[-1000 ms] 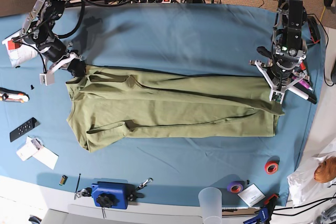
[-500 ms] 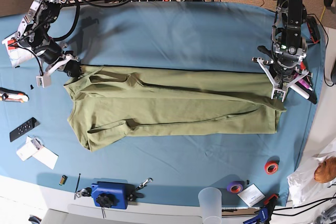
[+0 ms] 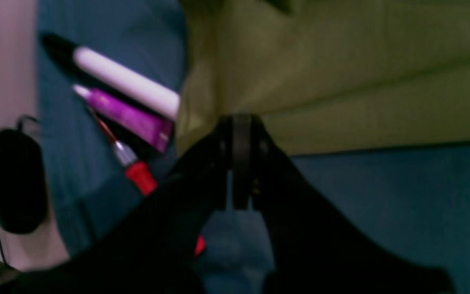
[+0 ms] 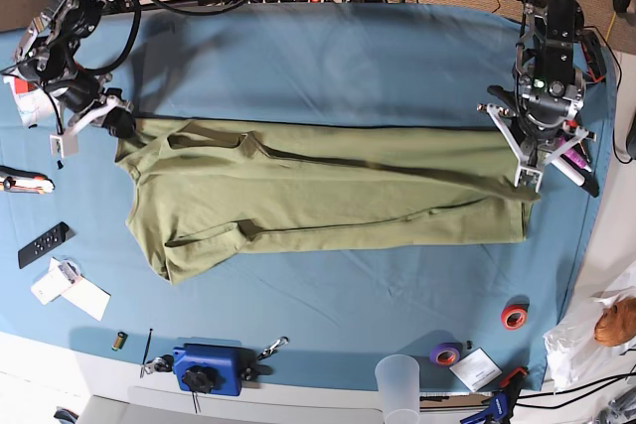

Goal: Layout the t-shirt on the table in an organized manner, then fold the t-shirt properly
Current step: 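Regrasp the shirt corners with both grippers and pull them apart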

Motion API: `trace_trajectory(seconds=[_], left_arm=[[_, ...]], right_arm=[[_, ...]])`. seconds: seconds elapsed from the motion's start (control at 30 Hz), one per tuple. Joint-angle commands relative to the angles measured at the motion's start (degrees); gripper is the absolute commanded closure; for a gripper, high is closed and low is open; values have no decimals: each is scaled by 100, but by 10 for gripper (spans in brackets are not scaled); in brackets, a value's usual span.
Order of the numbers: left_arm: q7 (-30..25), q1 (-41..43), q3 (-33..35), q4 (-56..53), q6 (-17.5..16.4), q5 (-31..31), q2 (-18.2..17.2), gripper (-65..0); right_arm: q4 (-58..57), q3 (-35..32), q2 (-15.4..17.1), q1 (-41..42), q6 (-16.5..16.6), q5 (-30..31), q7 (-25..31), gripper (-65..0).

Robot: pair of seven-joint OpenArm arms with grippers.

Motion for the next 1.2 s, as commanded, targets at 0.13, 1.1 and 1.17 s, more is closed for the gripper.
trace_trajectory(seconds=[0.13,1.1,1.17], left_arm=[[-57,192,-50,87,63,94,-79,0],[-96,157,-50,87,61,367,-127,-90],[-92,155,-50,87,61,372,-127,-204]], right_arm=[[98,48,127,-284,6,243,98,0],[98,79,129,118,6,238,-564,-8],[98,81,131,116,6,240,-697,-120]])
